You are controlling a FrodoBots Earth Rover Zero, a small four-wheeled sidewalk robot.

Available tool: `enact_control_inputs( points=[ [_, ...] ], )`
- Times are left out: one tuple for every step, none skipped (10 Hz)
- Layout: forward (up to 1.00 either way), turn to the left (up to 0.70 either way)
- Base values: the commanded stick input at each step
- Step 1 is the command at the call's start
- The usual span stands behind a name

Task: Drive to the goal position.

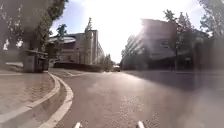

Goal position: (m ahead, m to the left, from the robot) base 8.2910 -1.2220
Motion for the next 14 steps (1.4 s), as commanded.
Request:
enact_control_inputs(
  points=[
    [0.70, 0.00],
    [0.70, 0.00],
    [0.70, 0.00],
    [0.70, 0.00],
    [0.70, 0.00],
    [0.70, 0.00],
    [0.70, 0.00],
    [0.70, 0.00],
    [0.70, 0.00],
    [0.70, 0.00],
    [0.70, 0.00],
    [0.70, 0.00],
    [0.70, 0.00],
    [0.70, 0.00]
  ],
)
